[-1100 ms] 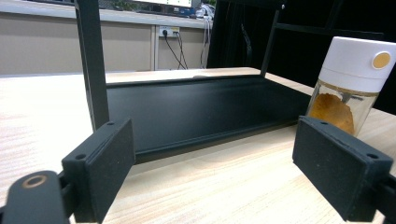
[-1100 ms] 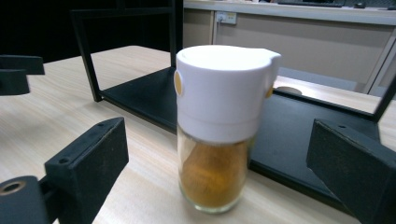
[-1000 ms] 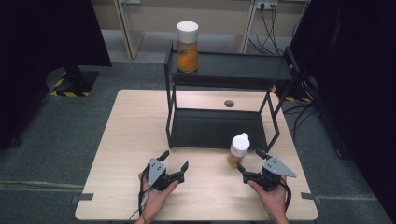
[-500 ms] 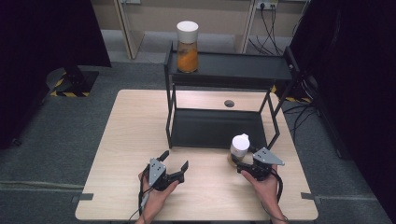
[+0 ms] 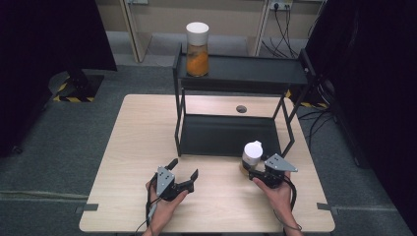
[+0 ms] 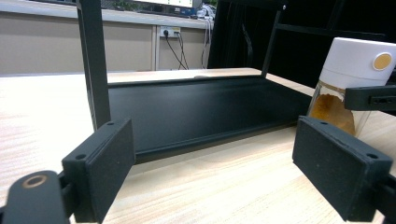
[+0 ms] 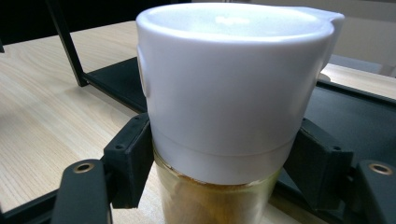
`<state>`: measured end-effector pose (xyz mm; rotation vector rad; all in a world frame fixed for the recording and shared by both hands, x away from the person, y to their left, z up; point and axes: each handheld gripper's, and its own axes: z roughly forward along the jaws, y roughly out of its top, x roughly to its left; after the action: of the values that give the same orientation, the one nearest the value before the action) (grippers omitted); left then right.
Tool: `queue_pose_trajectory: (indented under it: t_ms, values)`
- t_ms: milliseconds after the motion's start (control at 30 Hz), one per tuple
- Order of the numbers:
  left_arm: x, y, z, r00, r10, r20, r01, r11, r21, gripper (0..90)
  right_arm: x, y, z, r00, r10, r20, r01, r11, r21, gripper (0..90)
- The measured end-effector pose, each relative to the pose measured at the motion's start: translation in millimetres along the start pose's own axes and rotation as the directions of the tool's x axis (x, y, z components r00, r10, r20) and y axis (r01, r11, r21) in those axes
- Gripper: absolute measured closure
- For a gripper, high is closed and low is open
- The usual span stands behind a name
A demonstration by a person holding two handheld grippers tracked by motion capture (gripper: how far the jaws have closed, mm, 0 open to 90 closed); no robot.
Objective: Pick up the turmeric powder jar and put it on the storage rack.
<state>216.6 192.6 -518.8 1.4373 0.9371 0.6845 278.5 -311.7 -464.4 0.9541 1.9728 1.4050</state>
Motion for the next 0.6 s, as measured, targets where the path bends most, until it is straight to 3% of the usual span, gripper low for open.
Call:
queue_pose_trajectory:
  t_ms: [133, 367, 600]
  values:
    - [0.0, 0.1, 0.0, 1.0, 0.002, 0.001, -0.002, 1.0, 0.001, 12.6, 2.6, -1.8, -1.9, 0.9999, -0.005, 0.013, 0.005, 1.0, -0.011, 30.5]
    - [-0.3, 0.0, -0.2, 1.0, 0.006, 0.0, -0.006, 1.0, 0.0, 12.7, 7.0, -3.1, -16.0, 0.9991, 0.023, 0.036, -0.02, 0.997, -0.077, 30.5]
    - [-0.8, 0.0, -0.1, 1.0, 0.007, -0.002, -0.007, 1.0, 0.001, 12.7, 10.0, 2.6, -29.7, 0.9984, 0.016, 0.055, -0.009, 0.992, -0.123, 30.6]
